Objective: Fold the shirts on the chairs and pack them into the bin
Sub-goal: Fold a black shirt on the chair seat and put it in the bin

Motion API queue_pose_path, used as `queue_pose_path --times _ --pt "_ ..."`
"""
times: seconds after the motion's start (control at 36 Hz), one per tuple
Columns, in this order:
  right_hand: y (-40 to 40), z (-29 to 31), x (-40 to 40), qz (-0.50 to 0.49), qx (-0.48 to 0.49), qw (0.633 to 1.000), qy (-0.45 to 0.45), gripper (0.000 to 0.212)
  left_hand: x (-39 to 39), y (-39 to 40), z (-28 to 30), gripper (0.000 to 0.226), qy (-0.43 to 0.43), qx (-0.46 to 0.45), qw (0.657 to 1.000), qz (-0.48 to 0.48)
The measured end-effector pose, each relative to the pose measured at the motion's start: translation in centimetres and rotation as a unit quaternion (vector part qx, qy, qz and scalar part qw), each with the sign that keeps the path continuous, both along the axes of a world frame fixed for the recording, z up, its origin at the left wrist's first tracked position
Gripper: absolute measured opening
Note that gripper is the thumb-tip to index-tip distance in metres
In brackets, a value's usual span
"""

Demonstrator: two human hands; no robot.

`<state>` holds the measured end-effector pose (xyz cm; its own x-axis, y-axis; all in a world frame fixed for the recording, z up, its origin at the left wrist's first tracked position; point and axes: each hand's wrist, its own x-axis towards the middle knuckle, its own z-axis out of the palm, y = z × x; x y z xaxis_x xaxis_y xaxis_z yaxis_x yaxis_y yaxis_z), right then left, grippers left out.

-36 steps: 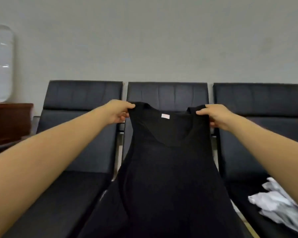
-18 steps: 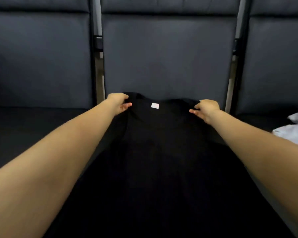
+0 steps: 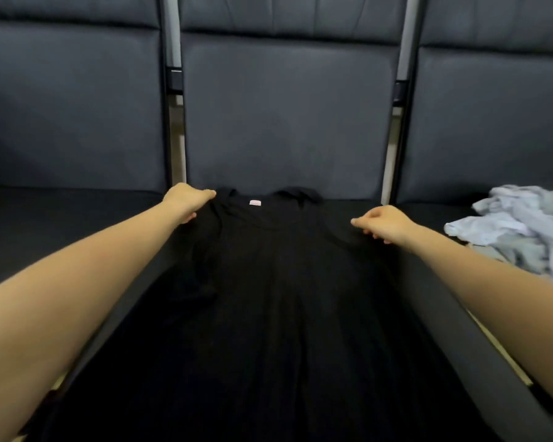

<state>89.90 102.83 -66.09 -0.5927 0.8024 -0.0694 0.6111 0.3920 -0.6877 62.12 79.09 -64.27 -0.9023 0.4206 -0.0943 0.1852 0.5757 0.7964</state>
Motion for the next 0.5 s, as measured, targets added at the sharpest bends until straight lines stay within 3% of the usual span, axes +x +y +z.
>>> queue_pose_path --times 0.14,0.19,0.28,0.33,0.42,0.5 --pt "-3.7 -0.5 3.7 0.062 0.053 0.993 -0.087 0.033 7.2 -4.8 -0.6 0.04 0.21 -0.116 0.965 -0.108" --pt "-5.2 -0.5 4.3 0.066 0.06 0.991 -0.101 0.024 9.8 -6.8 -1.3 0.049 0.238 -0.183 0.941 -0.153" --pt "-6.2 -0.9 4.8 0.053 0.042 0.997 -0.028 0.022 12.2 -8.9 -2.5 0.066 0.255 -0.254 0.912 -0.195" --pt "-6.5 -0.8 5.1 0.033 -0.004 0.998 0.05 0.02 12.6 -10.0 -3.0 0.061 0.281 -0.251 0.908 -0.185" --pt "-5.9 -0.5 5.4 -0.021 -0.118 0.979 0.165 0.011 12.3 -11.7 -3.3 0.037 0.32 -0.208 0.91 -0.16" --pt "-4.3 -0.9 5.7 -0.059 -0.18 0.962 0.198 0.028 11.4 -13.0 -3.3 0.018 0.28 -0.134 0.94 -0.138"
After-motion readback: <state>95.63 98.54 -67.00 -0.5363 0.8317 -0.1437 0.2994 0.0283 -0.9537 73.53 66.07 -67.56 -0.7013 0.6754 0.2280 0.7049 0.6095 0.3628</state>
